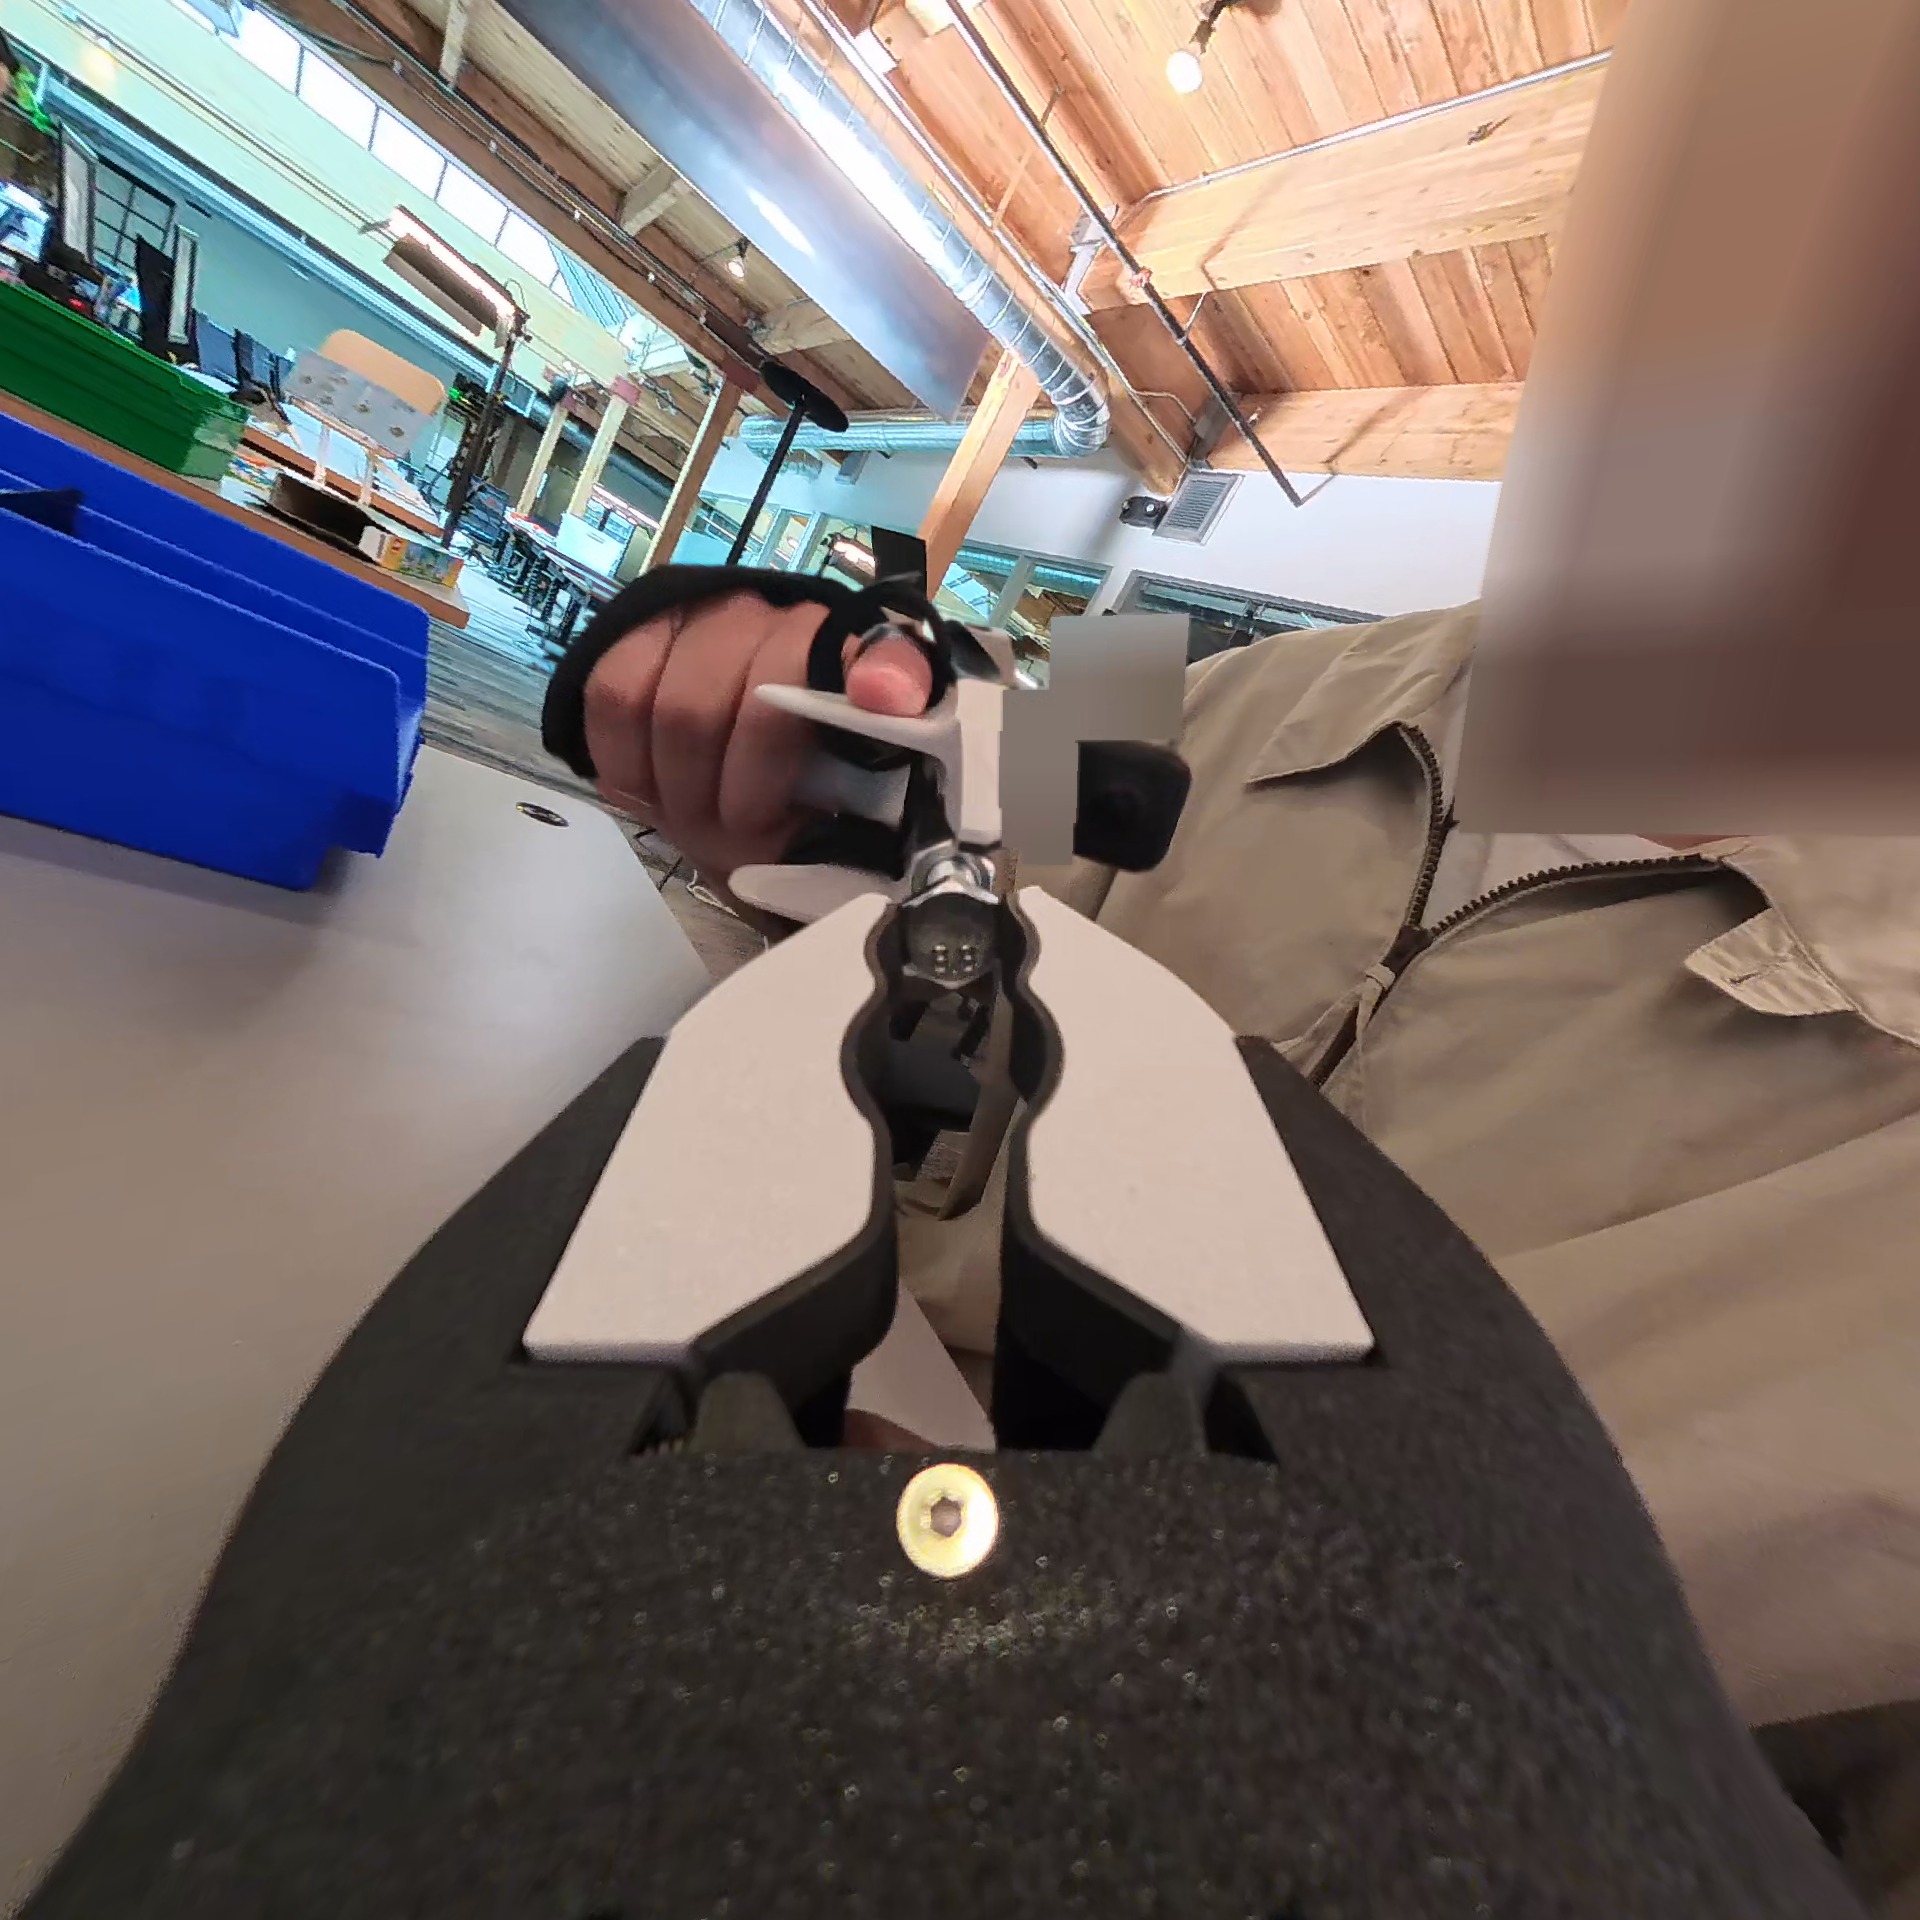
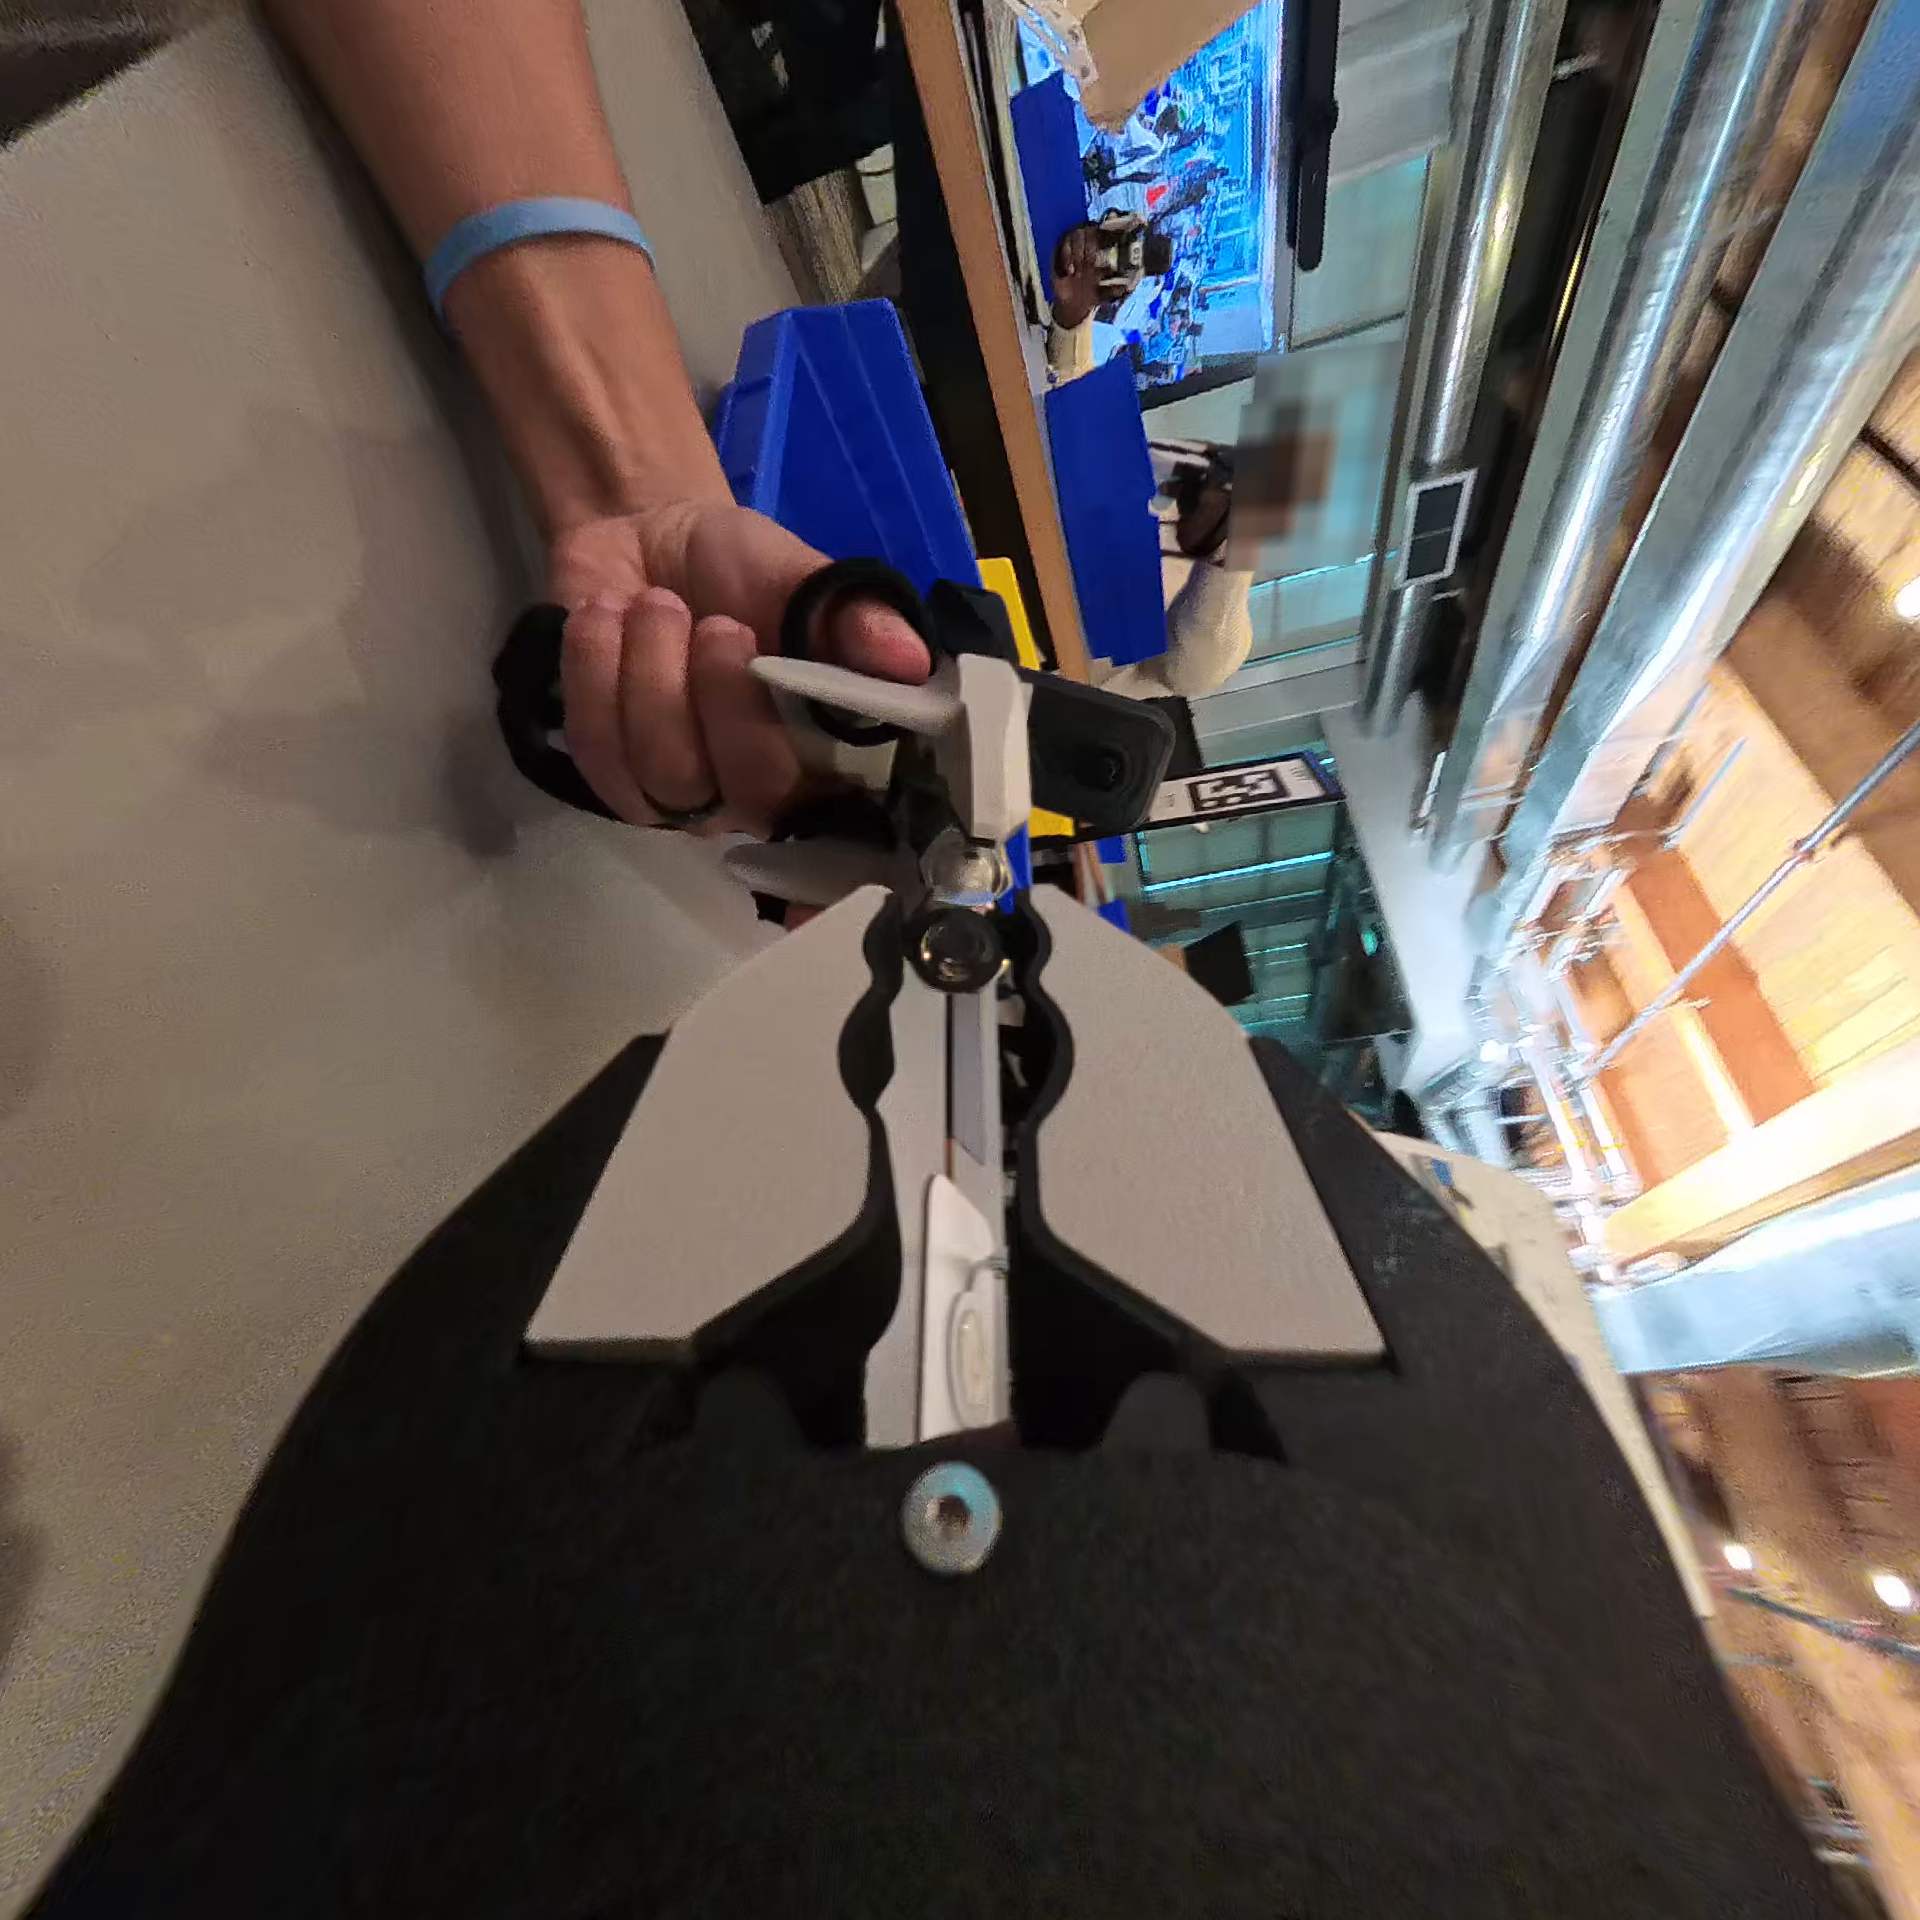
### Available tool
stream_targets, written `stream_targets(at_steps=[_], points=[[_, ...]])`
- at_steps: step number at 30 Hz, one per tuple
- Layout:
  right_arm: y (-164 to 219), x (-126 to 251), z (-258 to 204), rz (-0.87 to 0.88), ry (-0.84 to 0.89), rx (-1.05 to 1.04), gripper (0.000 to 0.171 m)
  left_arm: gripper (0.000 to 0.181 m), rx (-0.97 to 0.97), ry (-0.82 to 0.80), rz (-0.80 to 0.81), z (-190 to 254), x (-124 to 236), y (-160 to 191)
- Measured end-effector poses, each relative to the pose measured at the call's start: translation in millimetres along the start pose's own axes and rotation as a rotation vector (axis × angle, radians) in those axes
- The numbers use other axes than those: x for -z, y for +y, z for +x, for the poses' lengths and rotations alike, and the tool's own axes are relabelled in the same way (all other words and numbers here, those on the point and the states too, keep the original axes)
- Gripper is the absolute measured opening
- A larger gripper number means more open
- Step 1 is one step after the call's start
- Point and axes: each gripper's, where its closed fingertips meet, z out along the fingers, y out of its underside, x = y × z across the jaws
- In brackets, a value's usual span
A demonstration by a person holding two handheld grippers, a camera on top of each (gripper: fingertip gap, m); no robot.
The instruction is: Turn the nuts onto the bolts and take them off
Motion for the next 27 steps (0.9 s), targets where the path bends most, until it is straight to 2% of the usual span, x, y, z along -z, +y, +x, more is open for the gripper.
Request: stream_targets(at_steps=[2, 6, 10, 13, 16, 18, 21, 24, 27], points=[[2, -1, -1, -0.008, 0.002, 0.007, 0.02, 0.017, -0.007, -0.018, 0.0, -3, 1, 0], [5, -3, 3, 0.027, -0.019, -0.257, 0.02, 0.017, -0.023, -0.036, 0.022, -5, 3, -5], [3, -3, 6, 0.094, -0.051, -0.548, 0.041, 0.017, -0.051, -0.059, 0.042, -4, 5, -10], [7, 0, 16, 0.171, -0.032, -0.899, 0.048, 0.017, -0.105, -0.114, 0.039, -7, 8, -14], [20, -2, 17, 0.24, -0.06, -1.465, 0.062, 0.017, -0.215, -0.217, -0.012, -12, 8, -12], [16, 0, 13, 0.365, -0.12, -1.77, 0.057, 0.017, -0.28, -0.278, -0.045, -14, 8, -11], [16, -3, 5, 0.421, -0.134, -2.025, 0.05, 0.017, -0.33, -0.325, -0.069, -17, 8, -11], [17, -4, 6, 0.51, -0.135, -2.186, 0.035, 0.017, -0.35, -0.353, -0.096, -21, 9, -7], [20, -6, 1, 0.506, -0.138, -2.23, 0.02, 0.017, -0.375, -0.363, -0.115, -22, 8, -5]])
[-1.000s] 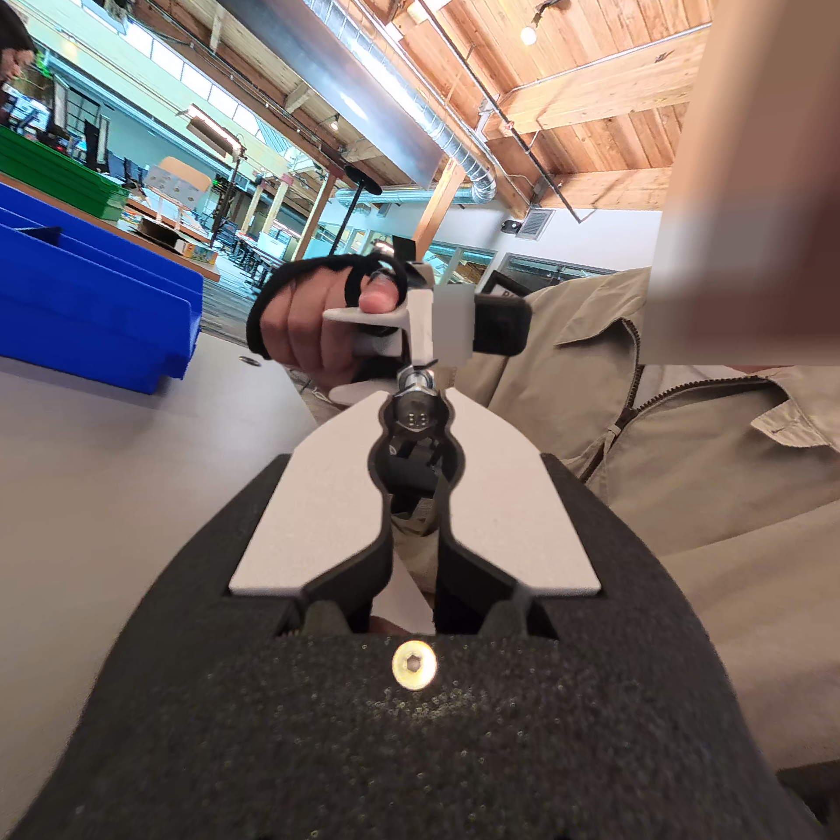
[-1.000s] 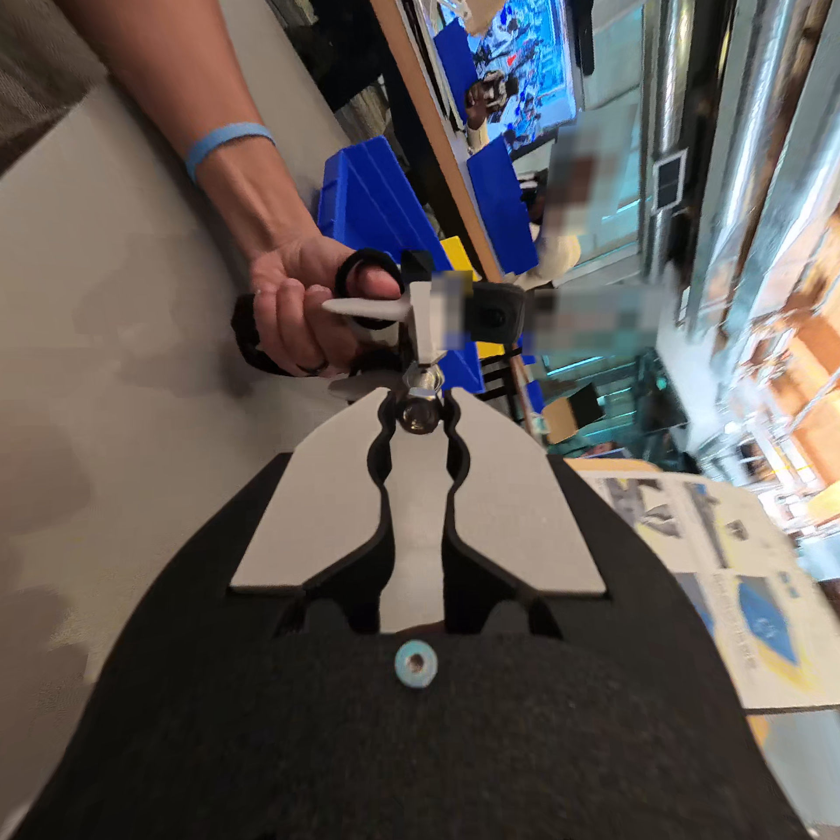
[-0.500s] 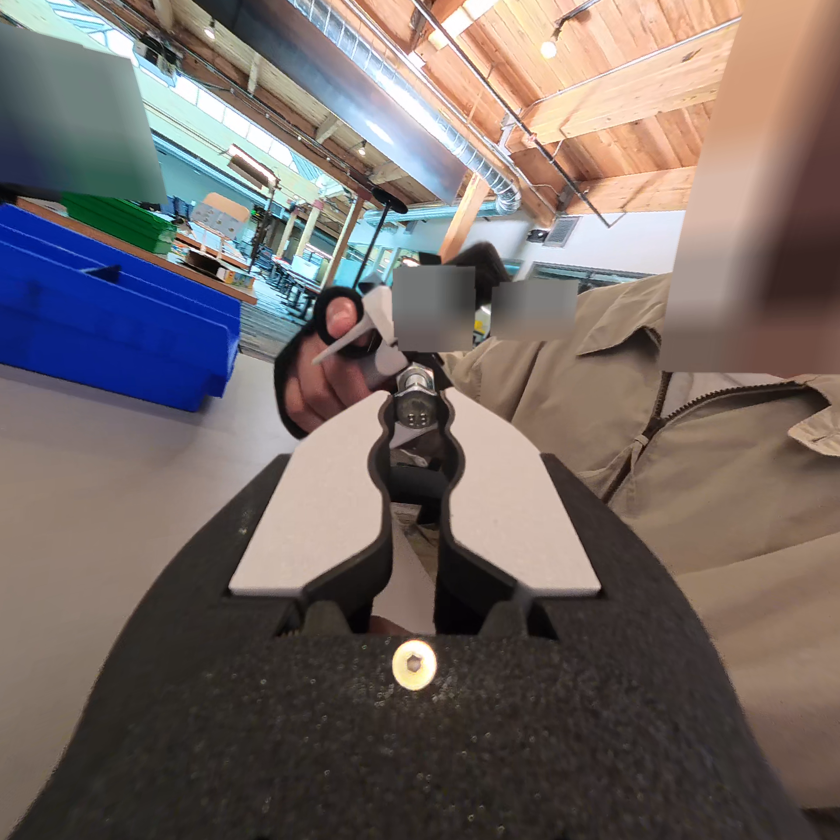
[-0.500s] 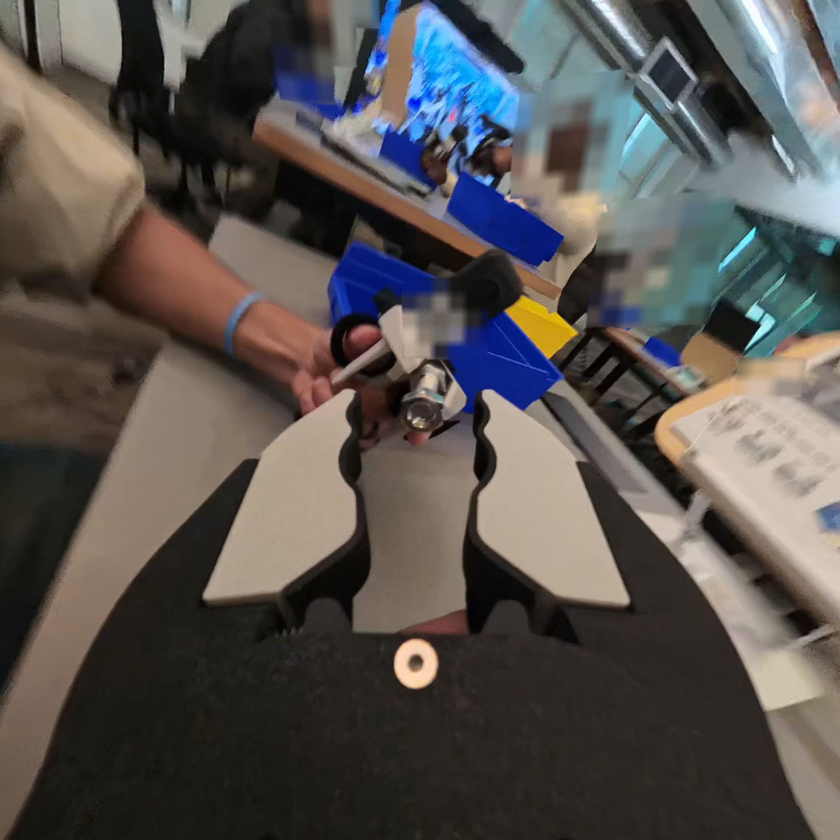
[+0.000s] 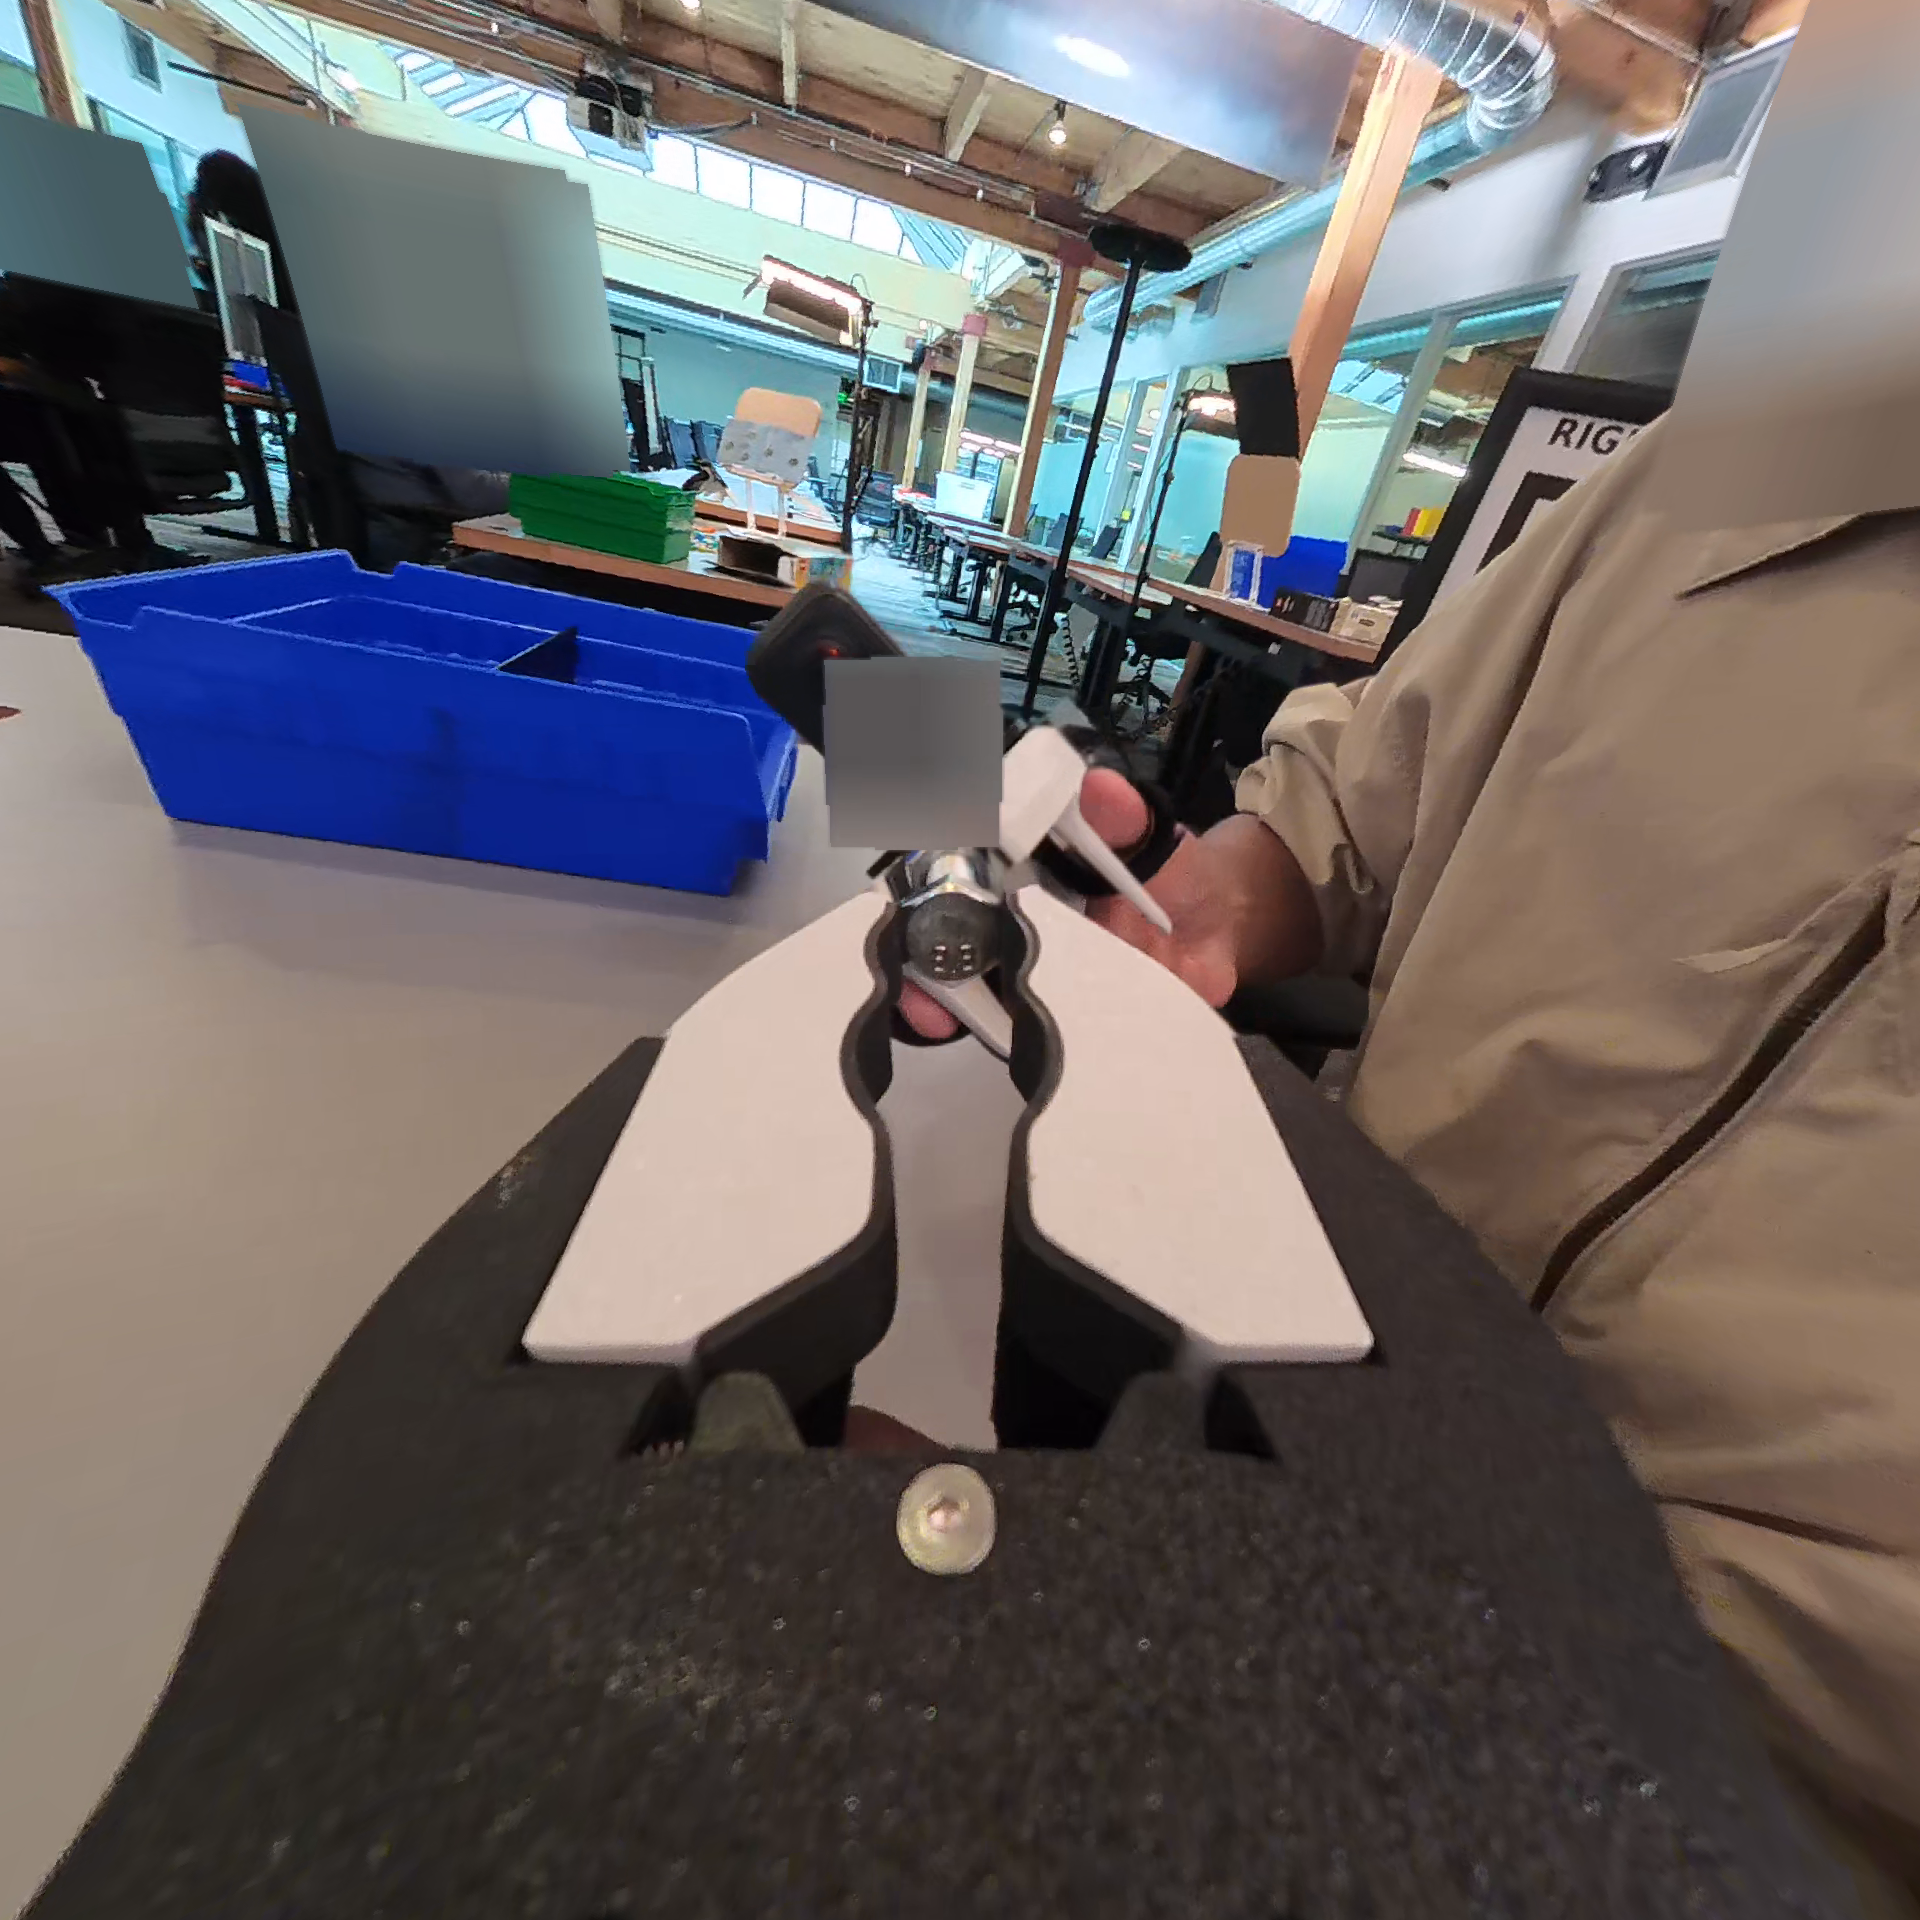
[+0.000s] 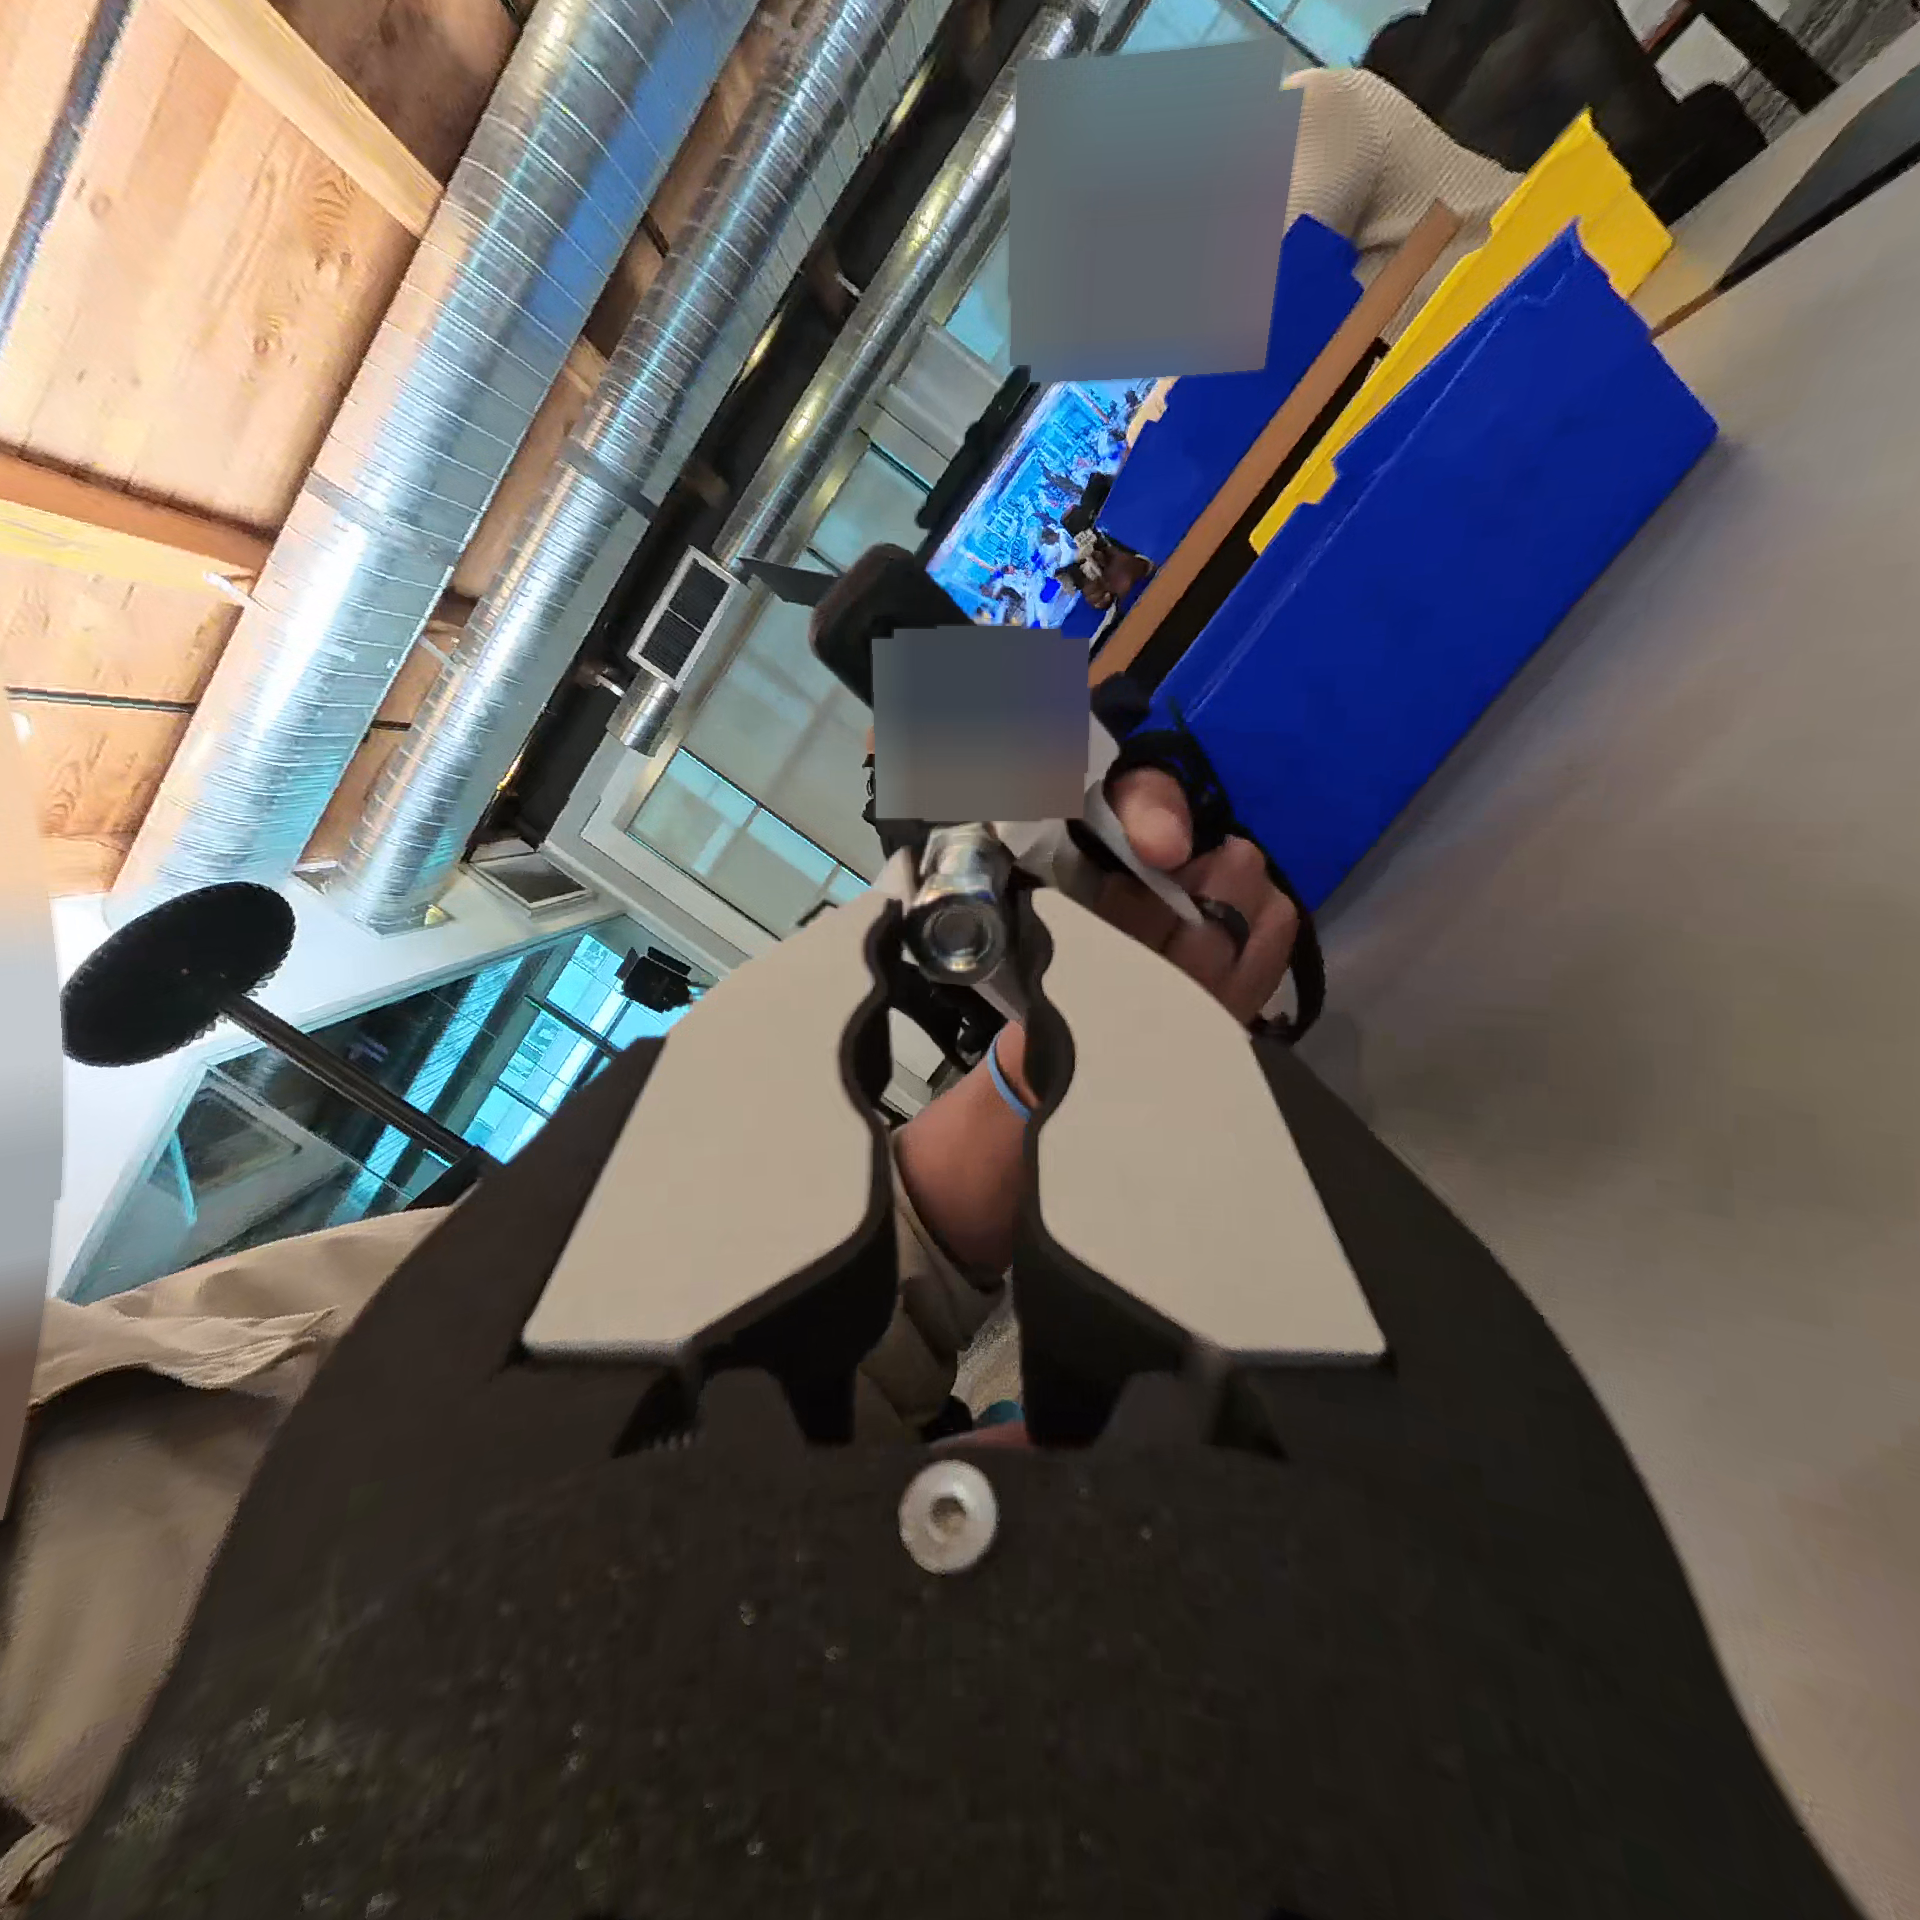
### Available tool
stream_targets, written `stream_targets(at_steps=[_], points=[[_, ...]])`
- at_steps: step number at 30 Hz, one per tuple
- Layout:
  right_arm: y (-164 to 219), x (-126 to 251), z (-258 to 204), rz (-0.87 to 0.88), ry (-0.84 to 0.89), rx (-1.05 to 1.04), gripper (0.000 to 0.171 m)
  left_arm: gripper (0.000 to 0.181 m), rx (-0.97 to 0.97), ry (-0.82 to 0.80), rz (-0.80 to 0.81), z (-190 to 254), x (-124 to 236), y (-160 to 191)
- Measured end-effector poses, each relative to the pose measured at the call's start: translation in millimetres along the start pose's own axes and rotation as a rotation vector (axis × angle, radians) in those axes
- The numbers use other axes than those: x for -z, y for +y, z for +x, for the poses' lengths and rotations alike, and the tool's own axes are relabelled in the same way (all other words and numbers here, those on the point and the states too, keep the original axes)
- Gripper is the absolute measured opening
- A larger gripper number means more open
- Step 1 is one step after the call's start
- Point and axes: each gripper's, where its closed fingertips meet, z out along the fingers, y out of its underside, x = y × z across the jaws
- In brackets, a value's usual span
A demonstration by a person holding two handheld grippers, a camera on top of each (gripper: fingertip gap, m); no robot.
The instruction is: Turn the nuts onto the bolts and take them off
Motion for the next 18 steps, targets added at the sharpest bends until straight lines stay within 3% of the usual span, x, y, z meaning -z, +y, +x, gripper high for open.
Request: stream_targets(at_steps=[5, 18], points=[[3.0, 1.9, 4.0, -0.061, 0.037, 0.096, 0.019, 0.017, -0.007, -0.013, -0.018, -0.8, -0.7, 3.3], [3.8, 5.0, -0.5, -0.366, 0.201, 1.209, 0.02, 0.017, 0.236, 0.171, 0.107, 6.7, -2.4, -2.9]])
